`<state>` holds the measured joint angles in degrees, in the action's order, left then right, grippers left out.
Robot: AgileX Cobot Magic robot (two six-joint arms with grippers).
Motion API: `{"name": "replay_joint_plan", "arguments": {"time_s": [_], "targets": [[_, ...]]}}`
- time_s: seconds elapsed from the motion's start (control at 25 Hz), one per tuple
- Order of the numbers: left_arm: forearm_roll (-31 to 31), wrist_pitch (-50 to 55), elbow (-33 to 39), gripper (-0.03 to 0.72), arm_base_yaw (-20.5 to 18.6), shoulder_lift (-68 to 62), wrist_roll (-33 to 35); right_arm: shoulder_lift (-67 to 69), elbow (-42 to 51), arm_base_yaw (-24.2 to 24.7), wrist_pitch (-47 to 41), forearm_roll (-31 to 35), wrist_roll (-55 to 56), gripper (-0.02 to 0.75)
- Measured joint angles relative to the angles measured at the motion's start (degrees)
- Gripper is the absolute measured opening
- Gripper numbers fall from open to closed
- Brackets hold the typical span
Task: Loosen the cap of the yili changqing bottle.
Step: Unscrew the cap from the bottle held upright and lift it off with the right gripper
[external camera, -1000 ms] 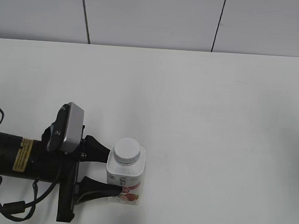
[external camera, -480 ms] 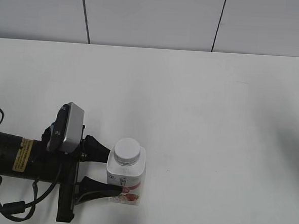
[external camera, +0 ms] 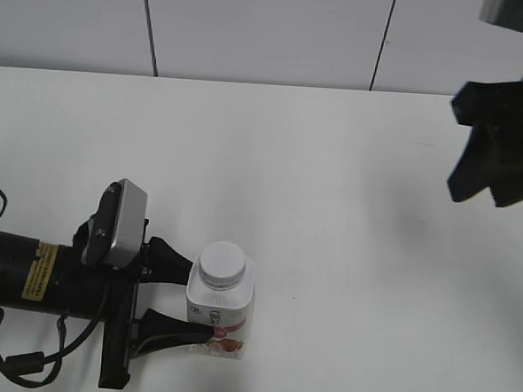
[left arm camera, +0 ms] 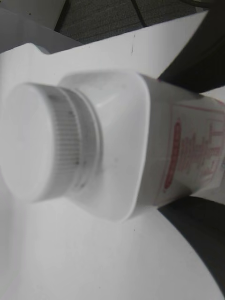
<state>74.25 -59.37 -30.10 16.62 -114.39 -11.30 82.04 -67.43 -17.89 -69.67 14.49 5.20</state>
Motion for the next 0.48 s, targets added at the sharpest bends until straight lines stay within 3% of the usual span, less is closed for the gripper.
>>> {"name": "replay_joint_plan", "arguments": {"time_s": [0.48], "targets": [[0.0,0.0,0.0,0.414,0.0,0.0,0.0,13.96,-13.06,-19.41,0.0,-0.29,9.25,0.356]]}}
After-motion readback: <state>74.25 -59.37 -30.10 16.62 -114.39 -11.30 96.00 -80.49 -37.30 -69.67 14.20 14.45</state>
